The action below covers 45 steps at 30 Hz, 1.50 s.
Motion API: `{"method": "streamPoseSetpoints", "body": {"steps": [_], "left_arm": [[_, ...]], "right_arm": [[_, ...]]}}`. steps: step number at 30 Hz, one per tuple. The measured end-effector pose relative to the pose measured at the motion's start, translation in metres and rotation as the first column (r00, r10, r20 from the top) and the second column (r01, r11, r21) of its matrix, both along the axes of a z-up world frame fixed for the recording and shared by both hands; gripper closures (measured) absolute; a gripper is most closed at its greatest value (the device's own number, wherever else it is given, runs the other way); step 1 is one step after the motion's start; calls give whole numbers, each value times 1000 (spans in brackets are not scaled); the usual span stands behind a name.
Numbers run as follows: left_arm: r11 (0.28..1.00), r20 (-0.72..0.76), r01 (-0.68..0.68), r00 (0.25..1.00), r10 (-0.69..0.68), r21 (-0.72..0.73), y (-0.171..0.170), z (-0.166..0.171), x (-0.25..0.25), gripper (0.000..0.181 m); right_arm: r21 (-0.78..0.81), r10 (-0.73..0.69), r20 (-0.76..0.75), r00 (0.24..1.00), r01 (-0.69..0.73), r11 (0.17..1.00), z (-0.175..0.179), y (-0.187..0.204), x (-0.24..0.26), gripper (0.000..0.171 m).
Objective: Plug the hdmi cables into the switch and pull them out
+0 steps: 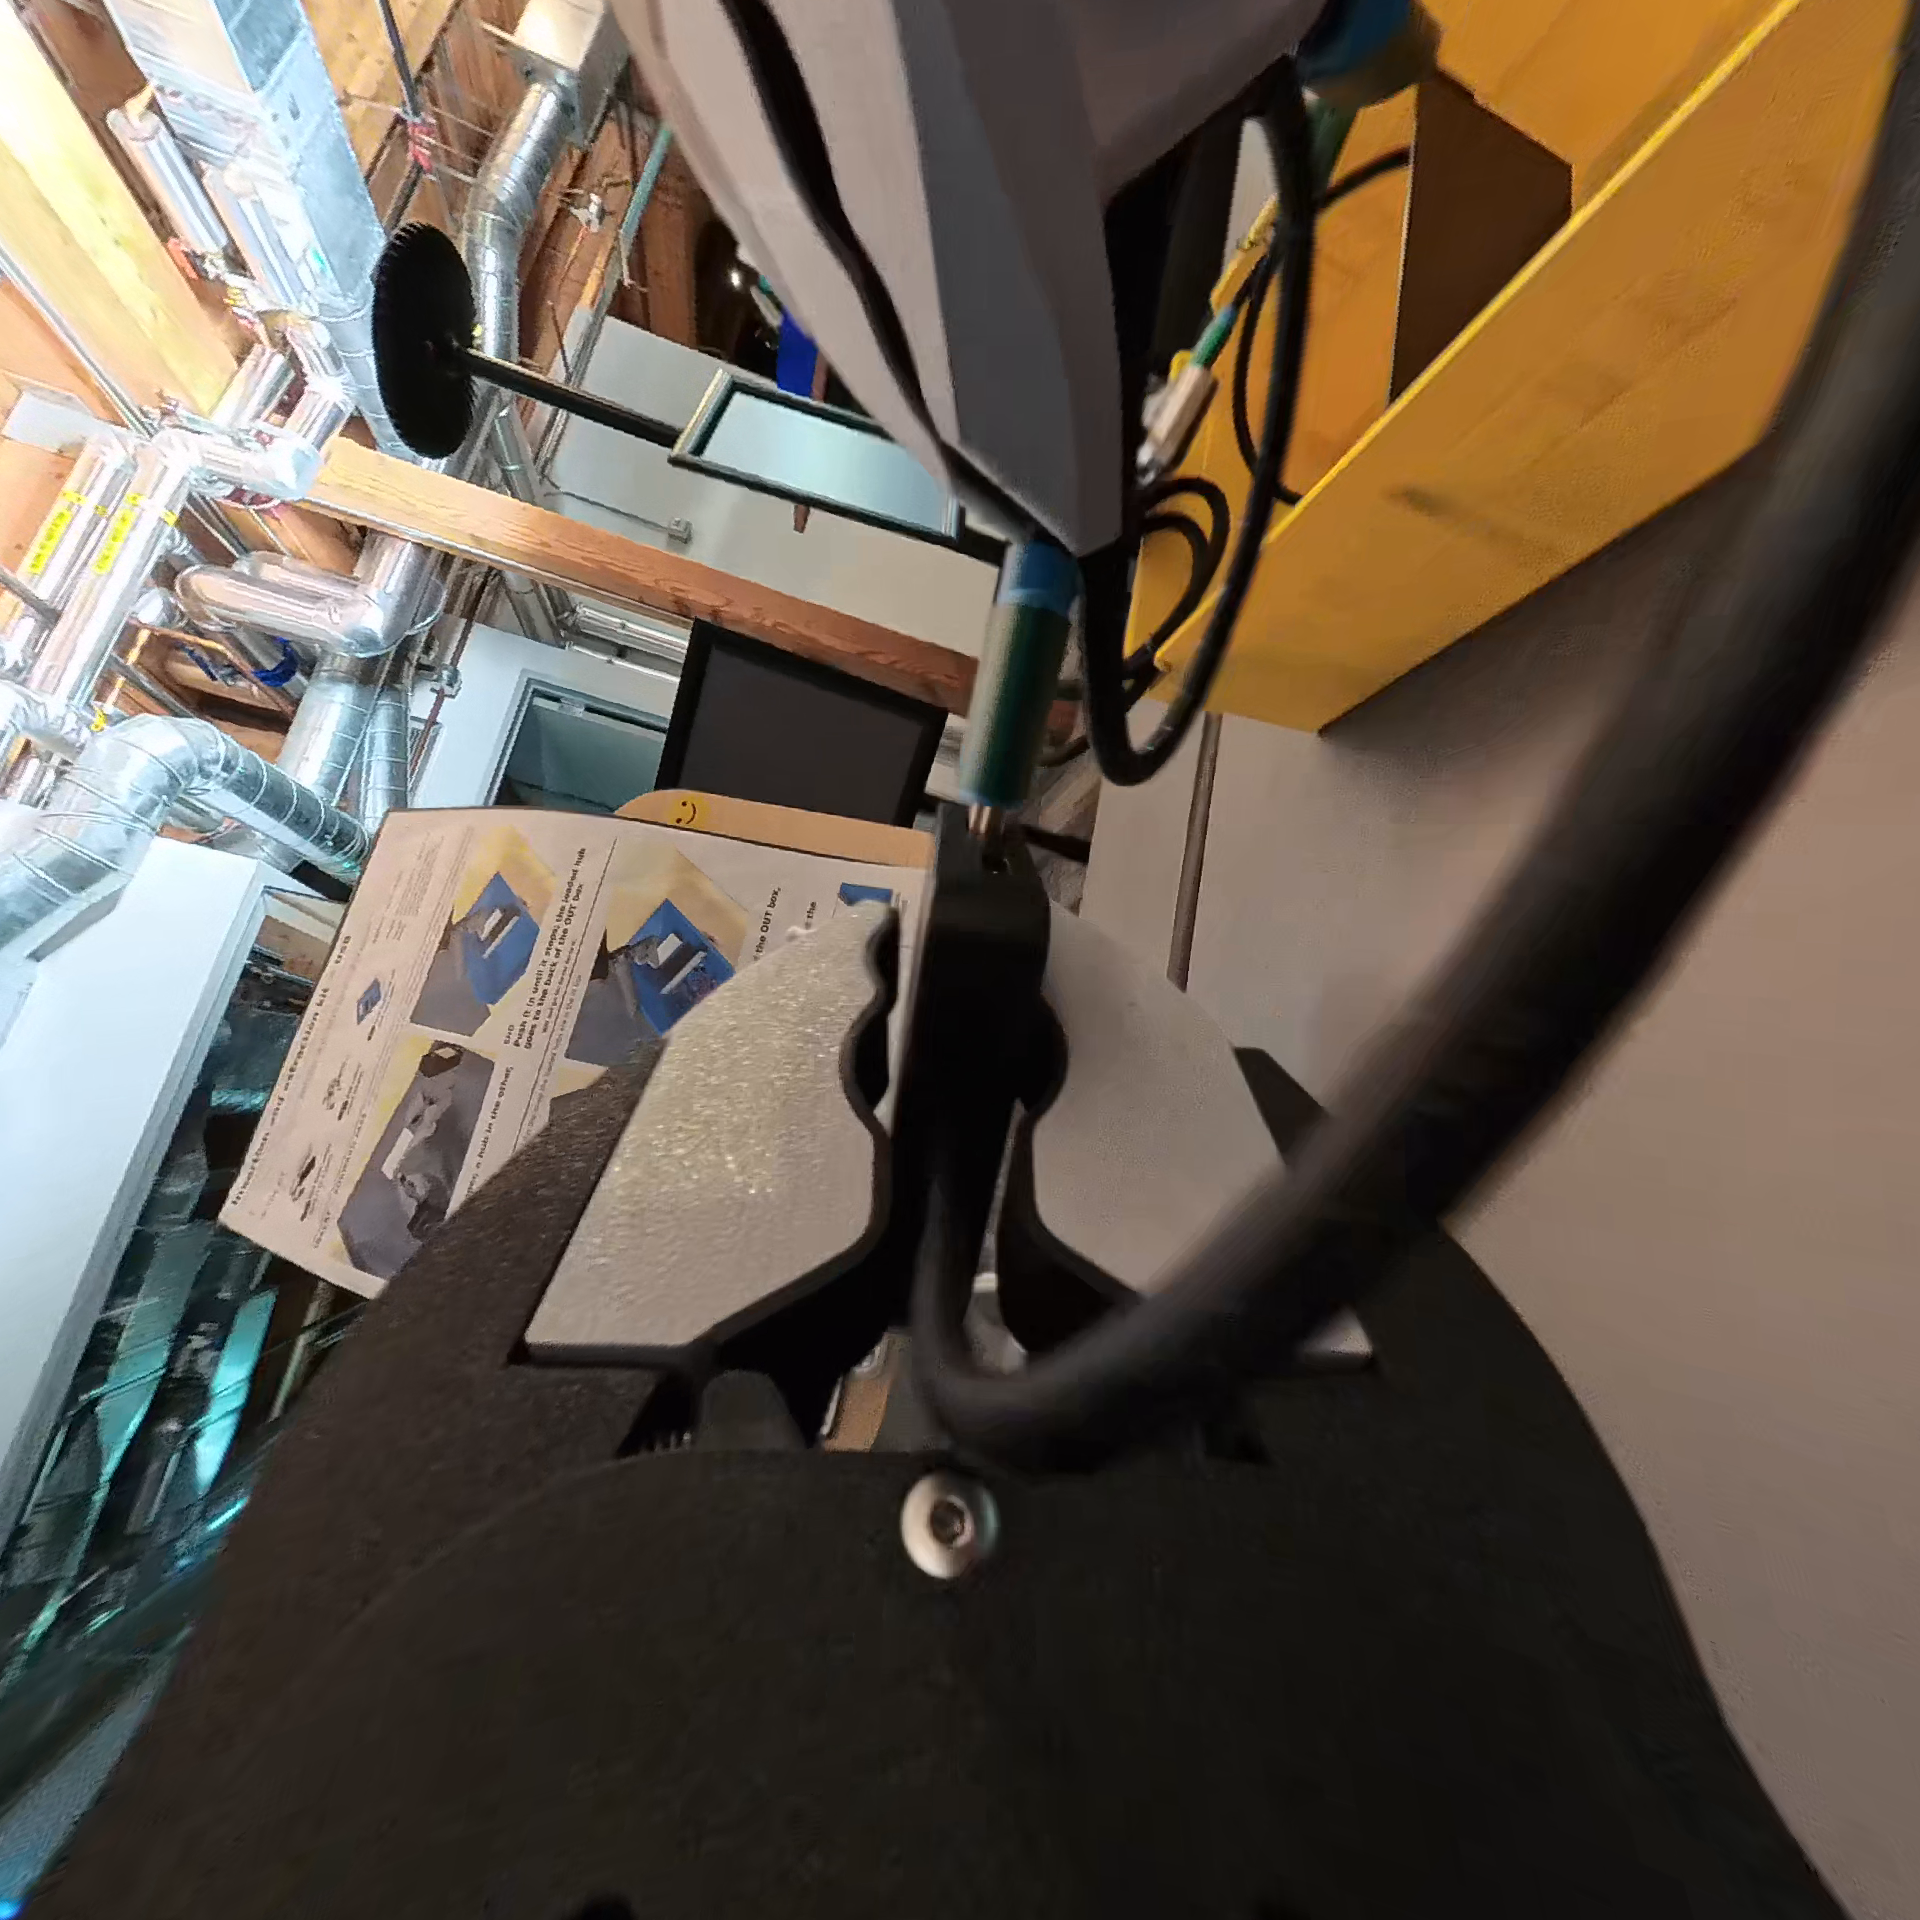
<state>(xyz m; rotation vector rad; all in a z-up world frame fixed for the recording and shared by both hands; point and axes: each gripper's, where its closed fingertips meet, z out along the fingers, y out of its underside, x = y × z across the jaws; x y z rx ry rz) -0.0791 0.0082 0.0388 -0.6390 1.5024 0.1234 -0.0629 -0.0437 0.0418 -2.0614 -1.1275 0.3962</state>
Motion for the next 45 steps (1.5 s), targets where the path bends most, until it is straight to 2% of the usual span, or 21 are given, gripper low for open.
{"method": "streamPoseSetpoints", "body": {"steps": [7,14,27,45], "left_arm": [[999,-8,-25,1000,26,29,1,-1,3,167],[1000,11,-20,1000,20,-4,3,0,2,165],[997,-18,70,997,-70,35,-19,0,2,165],[995,-84,-8,996,16,96,-16,-10,6,166]], "right_arm": [[0,-37,14,999,37,999,1,-1,3,163],[20,-76,37,996,76,997,2,-1,0,163],[-21,17,-3,1000,-17,1000,8,-20,-3,164],[-67,-25,29,999,27,997,-2,-17,-2,164]]}}
